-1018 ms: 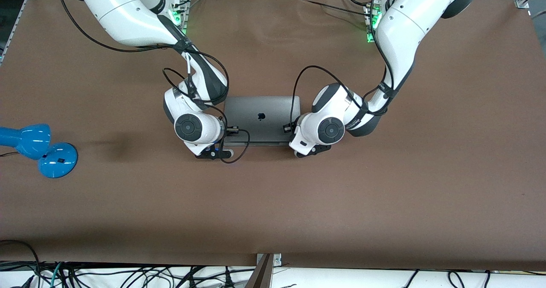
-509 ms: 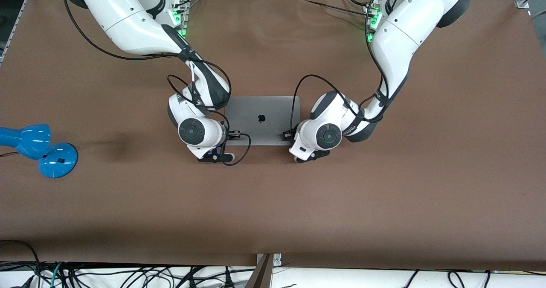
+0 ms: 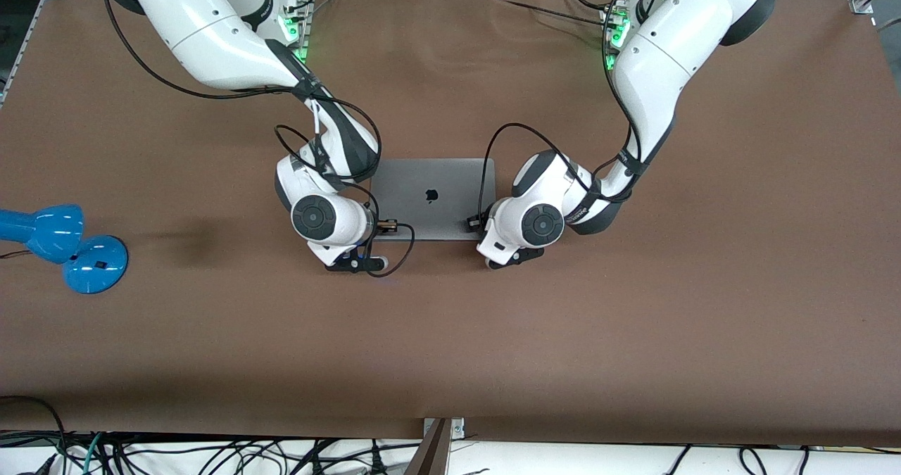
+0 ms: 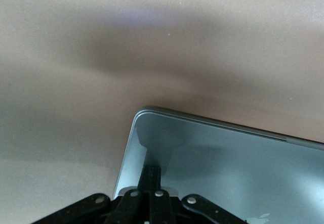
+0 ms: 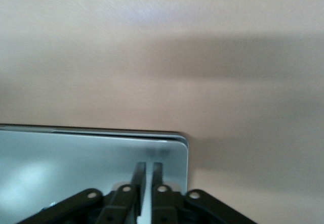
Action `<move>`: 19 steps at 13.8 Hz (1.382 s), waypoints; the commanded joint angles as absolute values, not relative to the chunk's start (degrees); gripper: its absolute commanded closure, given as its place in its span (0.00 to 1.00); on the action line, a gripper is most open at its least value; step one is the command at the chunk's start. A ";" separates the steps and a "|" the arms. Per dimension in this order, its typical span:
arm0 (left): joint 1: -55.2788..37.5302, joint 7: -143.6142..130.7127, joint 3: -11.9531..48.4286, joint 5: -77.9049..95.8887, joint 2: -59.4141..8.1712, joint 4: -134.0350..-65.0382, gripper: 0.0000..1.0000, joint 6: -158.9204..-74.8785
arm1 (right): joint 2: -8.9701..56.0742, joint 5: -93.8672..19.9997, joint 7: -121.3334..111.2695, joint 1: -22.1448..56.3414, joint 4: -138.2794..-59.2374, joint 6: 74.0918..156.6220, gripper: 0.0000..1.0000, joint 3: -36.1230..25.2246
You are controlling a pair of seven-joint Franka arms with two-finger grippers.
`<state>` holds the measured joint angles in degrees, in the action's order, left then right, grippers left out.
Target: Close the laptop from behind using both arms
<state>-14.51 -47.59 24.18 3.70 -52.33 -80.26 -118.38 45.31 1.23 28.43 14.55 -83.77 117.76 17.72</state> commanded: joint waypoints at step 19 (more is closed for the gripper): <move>-11.07 -32.10 17.33 2.55 -7.94 -102.28 0.00 -103.80 | 24.64 1.50 7.32 -0.80 -79.44 98.53 0.00 8.11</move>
<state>-11.31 -36.09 19.30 3.23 -15.08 -94.84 -102.81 29.41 1.65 13.15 -1.03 -77.84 99.80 11.64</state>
